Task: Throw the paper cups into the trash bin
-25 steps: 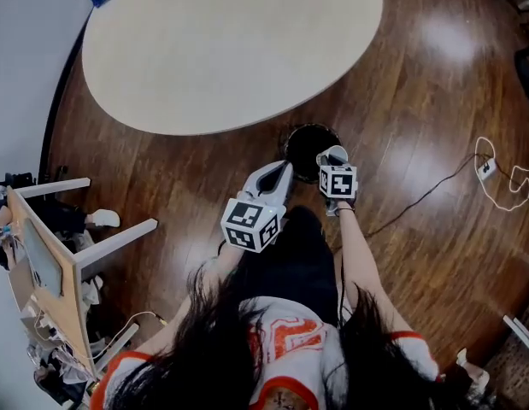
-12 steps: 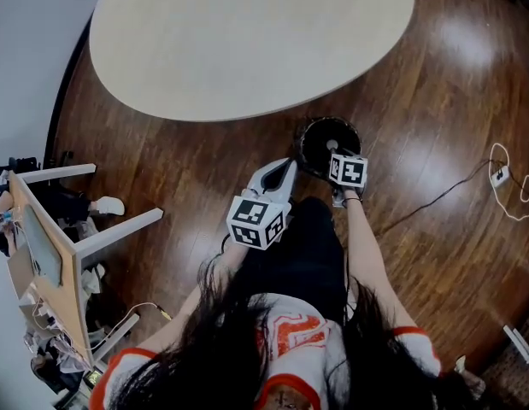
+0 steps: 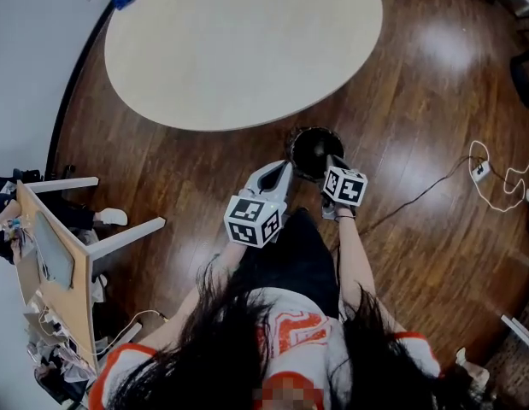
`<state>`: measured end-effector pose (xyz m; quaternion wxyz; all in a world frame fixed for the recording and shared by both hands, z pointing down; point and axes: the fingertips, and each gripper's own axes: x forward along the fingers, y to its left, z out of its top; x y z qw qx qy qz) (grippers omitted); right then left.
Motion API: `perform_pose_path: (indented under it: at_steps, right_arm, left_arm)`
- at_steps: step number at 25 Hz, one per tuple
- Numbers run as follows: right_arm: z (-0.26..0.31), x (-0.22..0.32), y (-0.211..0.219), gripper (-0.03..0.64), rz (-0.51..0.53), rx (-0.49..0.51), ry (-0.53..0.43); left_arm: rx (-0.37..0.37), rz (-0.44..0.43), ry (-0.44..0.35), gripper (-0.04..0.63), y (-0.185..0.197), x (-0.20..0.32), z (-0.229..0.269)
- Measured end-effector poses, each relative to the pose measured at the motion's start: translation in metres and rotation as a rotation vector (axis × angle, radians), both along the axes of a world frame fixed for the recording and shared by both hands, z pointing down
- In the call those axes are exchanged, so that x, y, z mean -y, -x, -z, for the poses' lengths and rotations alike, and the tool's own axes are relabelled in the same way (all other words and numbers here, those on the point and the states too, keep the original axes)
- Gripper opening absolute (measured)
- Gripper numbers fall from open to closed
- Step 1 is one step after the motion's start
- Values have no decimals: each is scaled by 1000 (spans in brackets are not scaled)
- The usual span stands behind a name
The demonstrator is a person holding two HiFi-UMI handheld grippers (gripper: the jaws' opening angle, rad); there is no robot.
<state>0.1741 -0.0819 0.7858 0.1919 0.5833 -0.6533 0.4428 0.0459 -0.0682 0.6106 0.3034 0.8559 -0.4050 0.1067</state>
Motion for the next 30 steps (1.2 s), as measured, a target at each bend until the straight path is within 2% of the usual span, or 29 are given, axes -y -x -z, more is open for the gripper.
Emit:
perform_pose_path:
  at_steps: [7,13,22,30]
  right_arm:
    - [128,-11,2,2,-54,71,-109]
    - [205,-8,11,0,-57,121,-246]
    - [243,-10,26,0,-39,148,-314]
    - [260,-14,29,0,-40,129,-357]
  left_arm:
    - [-21,2,-14,0,-14,-2,57]
    - [-32,20,-79,0,-21,5,85]
    - [-31,53,-98,0,-4,13,101]
    - [-31,34,-103,0,-6,12,105]
